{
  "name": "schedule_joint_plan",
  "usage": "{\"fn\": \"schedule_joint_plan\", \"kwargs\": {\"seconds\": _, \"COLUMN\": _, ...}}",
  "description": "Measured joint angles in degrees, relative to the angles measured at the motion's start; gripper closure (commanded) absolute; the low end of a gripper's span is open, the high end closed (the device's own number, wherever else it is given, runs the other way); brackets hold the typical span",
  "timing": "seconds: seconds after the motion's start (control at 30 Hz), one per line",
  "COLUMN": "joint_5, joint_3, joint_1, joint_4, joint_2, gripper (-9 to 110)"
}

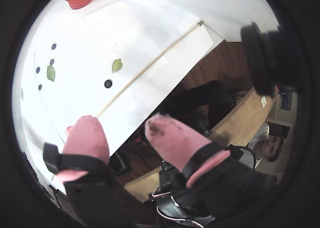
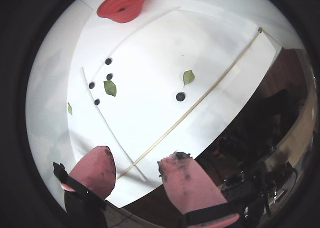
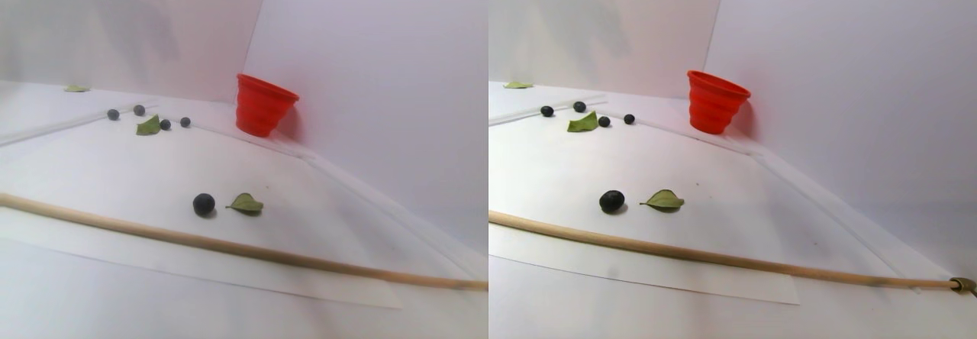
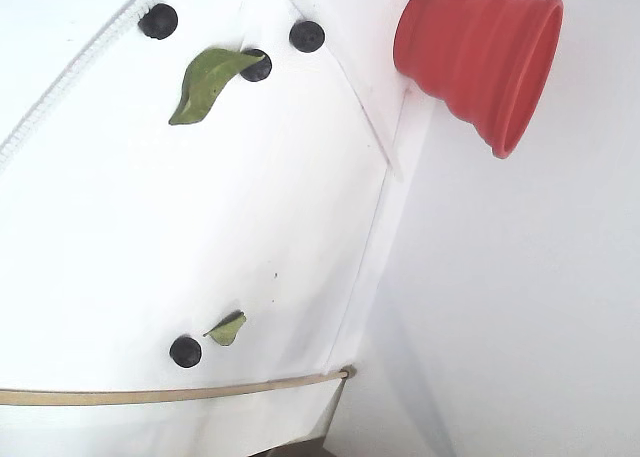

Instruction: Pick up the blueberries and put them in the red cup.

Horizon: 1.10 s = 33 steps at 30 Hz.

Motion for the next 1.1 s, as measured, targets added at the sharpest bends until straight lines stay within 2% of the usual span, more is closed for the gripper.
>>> {"fn": "schedule_joint_plan", "kwargs": {"seconds": 0.37, "joint_5": -6.5, "joint_3": 6.2, "joint_1": 2.0, "joint_4": -4.3, "joint_2": -1.7, "gripper": 84}}
{"fn": "schedule_joint_plan", "kwargs": {"seconds": 1.1, "joint_5": -5.4, "joint_3": 16.3, "joint_1": 4.8, "joint_4": -16.7, "joint_2": -7.3, "gripper": 84}}
